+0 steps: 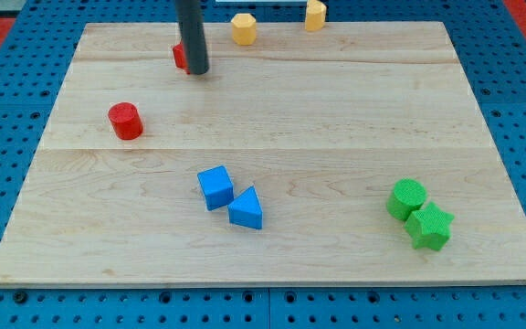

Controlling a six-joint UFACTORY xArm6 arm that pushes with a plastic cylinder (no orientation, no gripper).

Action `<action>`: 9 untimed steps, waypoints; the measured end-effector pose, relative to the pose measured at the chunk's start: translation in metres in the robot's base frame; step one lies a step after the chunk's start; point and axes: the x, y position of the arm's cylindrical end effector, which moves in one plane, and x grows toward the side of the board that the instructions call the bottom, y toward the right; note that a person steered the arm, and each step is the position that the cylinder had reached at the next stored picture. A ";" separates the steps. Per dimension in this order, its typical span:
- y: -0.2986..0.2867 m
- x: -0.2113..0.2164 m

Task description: Move red star to top left of the board

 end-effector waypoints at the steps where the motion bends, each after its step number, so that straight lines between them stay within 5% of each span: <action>1: -0.030 -0.012; 2: -0.058 -0.032; 4: -0.017 -0.074; 6: -0.081 -0.079; 9: -0.058 -0.074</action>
